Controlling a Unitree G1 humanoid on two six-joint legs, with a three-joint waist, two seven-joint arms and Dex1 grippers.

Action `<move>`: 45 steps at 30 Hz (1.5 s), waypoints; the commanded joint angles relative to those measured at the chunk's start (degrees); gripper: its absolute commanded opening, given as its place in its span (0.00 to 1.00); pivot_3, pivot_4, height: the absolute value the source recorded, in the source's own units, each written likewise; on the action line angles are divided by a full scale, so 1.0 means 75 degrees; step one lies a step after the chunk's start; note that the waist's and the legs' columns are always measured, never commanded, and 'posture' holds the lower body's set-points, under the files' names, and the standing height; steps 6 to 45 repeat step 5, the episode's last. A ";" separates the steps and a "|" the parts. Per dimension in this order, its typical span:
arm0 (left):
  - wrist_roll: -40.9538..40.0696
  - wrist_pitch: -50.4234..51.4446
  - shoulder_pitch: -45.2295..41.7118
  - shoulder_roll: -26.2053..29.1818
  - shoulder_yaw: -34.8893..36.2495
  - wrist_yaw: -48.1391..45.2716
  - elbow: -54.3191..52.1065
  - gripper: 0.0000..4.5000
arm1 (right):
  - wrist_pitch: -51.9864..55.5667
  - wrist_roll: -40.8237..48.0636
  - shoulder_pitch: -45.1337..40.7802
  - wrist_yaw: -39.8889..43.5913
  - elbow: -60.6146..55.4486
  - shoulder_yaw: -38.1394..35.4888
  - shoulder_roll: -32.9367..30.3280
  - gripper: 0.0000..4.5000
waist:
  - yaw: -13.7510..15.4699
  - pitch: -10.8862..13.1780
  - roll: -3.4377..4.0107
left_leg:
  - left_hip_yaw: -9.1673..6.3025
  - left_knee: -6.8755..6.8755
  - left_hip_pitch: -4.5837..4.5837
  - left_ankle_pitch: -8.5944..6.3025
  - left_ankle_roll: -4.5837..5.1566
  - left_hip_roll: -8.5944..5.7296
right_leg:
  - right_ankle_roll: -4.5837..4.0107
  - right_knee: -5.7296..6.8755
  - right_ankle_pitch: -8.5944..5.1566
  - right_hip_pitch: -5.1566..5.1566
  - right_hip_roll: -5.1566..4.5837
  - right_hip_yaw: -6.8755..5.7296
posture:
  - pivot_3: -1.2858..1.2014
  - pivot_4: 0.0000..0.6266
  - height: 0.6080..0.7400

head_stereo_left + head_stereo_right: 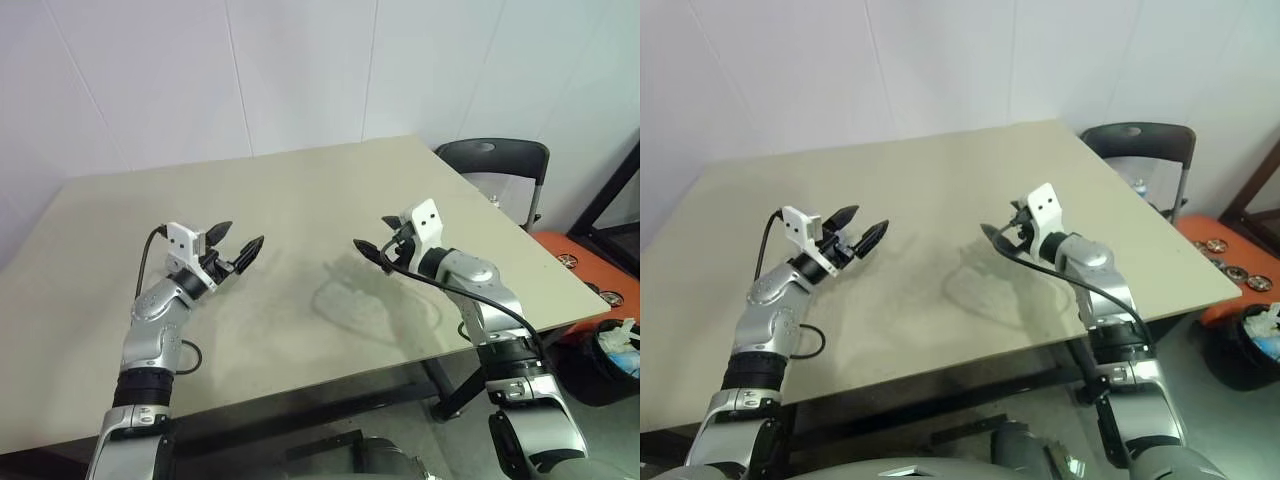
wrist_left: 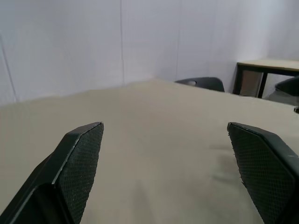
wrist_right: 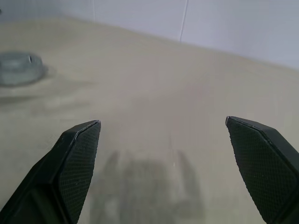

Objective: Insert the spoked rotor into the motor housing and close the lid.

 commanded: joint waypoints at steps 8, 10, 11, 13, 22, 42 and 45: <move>-0.0008 -0.0062 0.0029 -0.0008 -0.0129 -0.0210 -0.0237 1.00 | 0.0048 -0.0030 0.0243 0.0065 -0.0834 -0.0062 -0.0195 1.00 | 0.0135 0.0001 -0.0002 | 0.0002 -0.0002 -0.0003 -0.0001 0.0002 0.0000 | 0.0000 -0.0001 -0.0001 0.0012 0.0007 0.0000 | 0.52 0.00 1.00; -0.0008 -0.0062 0.0029 -0.0008 -0.0129 -0.0210 -0.0237 1.00 | 0.0048 -0.0030 0.0243 0.0065 -0.0834 -0.0062 -0.0195 1.00 | 0.0135 0.0001 -0.0002 | 0.0002 -0.0002 -0.0003 -0.0001 0.0002 0.0000 | 0.0000 -0.0001 -0.0001 0.0012 0.0007 0.0000 | 0.52 0.00 1.00; -0.0008 -0.0062 0.0029 -0.0008 -0.0129 -0.0210 -0.0237 1.00 | 0.0048 -0.0030 0.0243 0.0065 -0.0834 -0.0062 -0.0195 1.00 | 0.0135 0.0001 -0.0002 | 0.0002 -0.0002 -0.0003 -0.0001 0.0002 0.0000 | 0.0000 -0.0001 -0.0001 0.0012 0.0007 0.0000 | 0.52 0.00 1.00; -0.0008 -0.0062 0.0029 -0.0008 -0.0129 -0.0210 -0.0237 1.00 | 0.0048 -0.0030 0.0243 0.0065 -0.0834 -0.0062 -0.0195 1.00 | 0.0135 0.0001 -0.0002 | 0.0002 -0.0002 -0.0003 -0.0001 0.0002 0.0000 | 0.0000 -0.0001 -0.0001 0.0012 0.0007 0.0000 | 0.52 0.00 1.00; -0.0008 -0.0062 0.0029 -0.0008 -0.0129 -0.0210 -0.0237 1.00 | 0.0048 -0.0030 0.0243 0.0065 -0.0834 -0.0062 -0.0195 1.00 | 0.0135 0.0001 -0.0002 | 0.0002 -0.0002 -0.0003 -0.0001 0.0002 0.0000 | 0.0000 -0.0001 -0.0001 0.0012 0.0007 0.0000 | 0.52 0.00 1.00; -0.0008 -0.0062 0.0029 -0.0008 -0.0129 -0.0210 -0.0237 1.00 | 0.0048 -0.0030 0.0243 0.0065 -0.0834 -0.0062 -0.0195 1.00 | 0.0135 0.0001 -0.0002 | 0.0002 -0.0002 -0.0003 -0.0001 0.0002 0.0000 | 0.0000 -0.0001 -0.0001 0.0012 0.0007 0.0000 | 0.52 0.00 1.00; -0.0008 -0.0062 0.0029 -0.0008 -0.0129 -0.0210 -0.0237 1.00 | 0.0048 -0.0030 0.0243 0.0065 -0.0834 -0.0062 -0.0195 1.00 | 0.0135 0.0001 -0.0002 | 0.0002 -0.0002 -0.0003 -0.0001 0.0002 0.0000 | 0.0000 -0.0001 -0.0001 0.0012 0.0007 0.0000 | 0.52 0.00 1.00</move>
